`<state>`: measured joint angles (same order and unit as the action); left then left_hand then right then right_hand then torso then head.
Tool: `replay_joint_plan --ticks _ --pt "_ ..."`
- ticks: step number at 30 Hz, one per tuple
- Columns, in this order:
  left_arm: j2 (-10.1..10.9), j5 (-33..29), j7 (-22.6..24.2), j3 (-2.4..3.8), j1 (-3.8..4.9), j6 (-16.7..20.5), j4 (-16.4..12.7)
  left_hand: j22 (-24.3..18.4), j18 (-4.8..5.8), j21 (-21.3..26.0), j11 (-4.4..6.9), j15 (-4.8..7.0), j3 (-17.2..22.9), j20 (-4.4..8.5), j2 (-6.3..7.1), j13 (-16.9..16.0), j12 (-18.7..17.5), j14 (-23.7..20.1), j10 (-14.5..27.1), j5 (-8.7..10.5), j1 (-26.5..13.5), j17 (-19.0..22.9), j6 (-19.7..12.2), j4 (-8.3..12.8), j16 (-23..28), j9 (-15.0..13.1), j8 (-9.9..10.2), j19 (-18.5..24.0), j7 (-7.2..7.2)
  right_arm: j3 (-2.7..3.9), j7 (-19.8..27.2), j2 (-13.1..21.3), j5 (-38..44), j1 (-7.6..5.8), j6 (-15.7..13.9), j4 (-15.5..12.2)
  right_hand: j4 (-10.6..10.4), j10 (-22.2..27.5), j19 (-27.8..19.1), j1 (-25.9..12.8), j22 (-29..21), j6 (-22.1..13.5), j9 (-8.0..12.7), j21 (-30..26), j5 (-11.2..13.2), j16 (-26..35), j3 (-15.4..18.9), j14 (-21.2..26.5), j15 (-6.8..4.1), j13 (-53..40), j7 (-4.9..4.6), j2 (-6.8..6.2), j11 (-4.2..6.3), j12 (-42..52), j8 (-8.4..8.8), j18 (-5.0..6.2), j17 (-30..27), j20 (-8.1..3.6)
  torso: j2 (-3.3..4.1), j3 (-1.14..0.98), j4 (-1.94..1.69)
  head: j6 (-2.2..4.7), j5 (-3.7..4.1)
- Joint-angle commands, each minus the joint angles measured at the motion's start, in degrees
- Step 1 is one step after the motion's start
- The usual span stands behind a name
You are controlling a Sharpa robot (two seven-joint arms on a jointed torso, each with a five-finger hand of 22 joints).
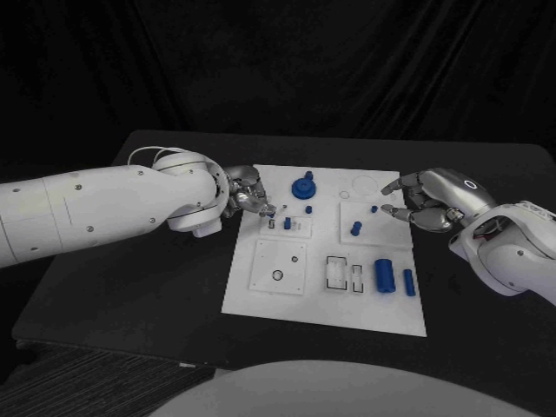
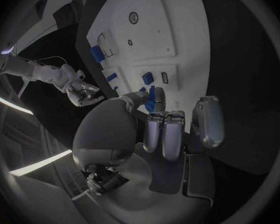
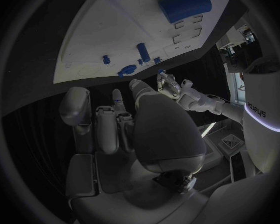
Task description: Assemble the parts on the task board
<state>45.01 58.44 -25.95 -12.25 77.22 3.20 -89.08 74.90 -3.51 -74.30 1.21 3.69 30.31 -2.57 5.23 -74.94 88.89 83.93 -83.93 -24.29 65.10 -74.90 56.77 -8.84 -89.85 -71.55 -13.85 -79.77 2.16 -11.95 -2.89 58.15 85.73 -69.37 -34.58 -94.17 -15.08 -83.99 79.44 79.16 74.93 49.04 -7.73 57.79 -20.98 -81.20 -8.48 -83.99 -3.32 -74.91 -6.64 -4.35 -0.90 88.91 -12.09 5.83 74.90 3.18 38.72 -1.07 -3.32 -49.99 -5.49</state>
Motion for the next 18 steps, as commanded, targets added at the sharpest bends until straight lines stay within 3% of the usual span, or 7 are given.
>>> replay_joint_plan --ticks 1,11,14,16,18 --pt "-0.06 1.69 0.26 0.05 -0.75 2.48 -0.36 9.78 -0.48 0.20 0.41 0.29 0.68 0.04 -0.15 -13.87 -0.24 6.07 -4.89 2.07 -1.20 -15.10 0.20 0.83 -0.15 -0.14 -0.29 0.11 -0.05 0.03 -1.01 0.02 0.13 0.12 -0.77 -0.07 -0.02 -4.46 -0.18 0.15 5.16 0.15 0.10 -0.36 -0.31 0.23 -0.29 -3.27 0.57 -13.46 -0.02 0.30 -0.19 -0.30 0.05 0.32 5.82 0.28 -0.22 0.04 0.08 -0.01 -0.21" --pt "-0.41 1.94 0.37 0.04 -1.92 3.01 -0.15 9.77 -0.50 0.28 0.39 0.29 -0.39 0.05 -0.36 -13.86 -0.24 6.07 -4.89 3.58 -2.23 -15.10 0.41 0.80 -0.15 -0.20 -0.38 0.10 -0.06 0.03 -1.02 -0.05 0.13 0.15 -0.81 -0.01 0.00 -4.49 -0.21 0.17 5.14 0.13 0.12 -0.45 -0.38 0.25 -0.32 -3.26 0.57 -13.50 -0.02 0.26 -0.19 -0.27 0.07 0.34 5.80 0.29 -0.31 0.09 0.09 -0.01 -0.29" --pt "-0.51 1.96 0.38 0.04 -2.08 3.16 -0.07 9.77 -0.49 0.30 0.42 0.32 -1.02 0.06 -0.67 -13.84 -0.27 6.07 -4.87 5.01 -2.53 -15.10 0.49 0.94 -0.15 -0.20 -0.38 0.07 -0.10 0.03 -1.03 -0.05 0.13 0.16 -0.79 0.01 0.00 -4.49 -0.21 0.17 5.14 0.13 0.12 -0.45 -0.38 0.25 -0.32 -3.26 0.57 -13.50 -0.02 0.26 -0.19 -0.27 0.07 0.34 5.80 0.29 -0.43 0.06 0.07 -0.01 -0.29" --pt "-0.61 1.96 0.39 0.04 -2.17 3.31 0.02 9.79 -0.48 0.27 0.45 0.34 -1.81 0.07 -0.99 -13.85 -0.25 6.07 -4.88 7.16 -2.83 -15.10 0.70 1.05 -0.15 -0.19 -0.43 0.01 -0.15 0.03 -1.03 -0.06 0.13 0.16 -0.76 0.02 0.00 -4.49 -0.21 0.17 5.14 0.13 0.12 -0.45 -0.38 0.25 -0.32 -3.26 0.57 -13.50 -0.02 0.26 -0.19 -0.27 0.07 0.34 5.80 0.29 -0.50 0.08 0.07 -0.01 -0.27" --pt "-0.70 1.97 0.39 0.04 -2.25 3.42 0.11 9.78 -0.49 0.31 0.45 0.34 -2.13 0.09 -1.08 -13.81 -0.29 6.07 -4.85 7.52 -2.97 -15.10 0.80 1.02 -0.15 -0.19 -0.47 0.02 -0.14 0.03 -1.03 -0.07 0.13 0.16 -0.75 0.05 0.00 -4.49 -0.21 0.17 5.14 0.13 0.12 -0.45 -0.38 0.25 -0.32 -3.26 0.57 -13.50 -0.02 0.26 -0.19 -0.27 0.07 0.34 5.80 0.29 -0.59 0.09 0.07 -0.01 -0.32"
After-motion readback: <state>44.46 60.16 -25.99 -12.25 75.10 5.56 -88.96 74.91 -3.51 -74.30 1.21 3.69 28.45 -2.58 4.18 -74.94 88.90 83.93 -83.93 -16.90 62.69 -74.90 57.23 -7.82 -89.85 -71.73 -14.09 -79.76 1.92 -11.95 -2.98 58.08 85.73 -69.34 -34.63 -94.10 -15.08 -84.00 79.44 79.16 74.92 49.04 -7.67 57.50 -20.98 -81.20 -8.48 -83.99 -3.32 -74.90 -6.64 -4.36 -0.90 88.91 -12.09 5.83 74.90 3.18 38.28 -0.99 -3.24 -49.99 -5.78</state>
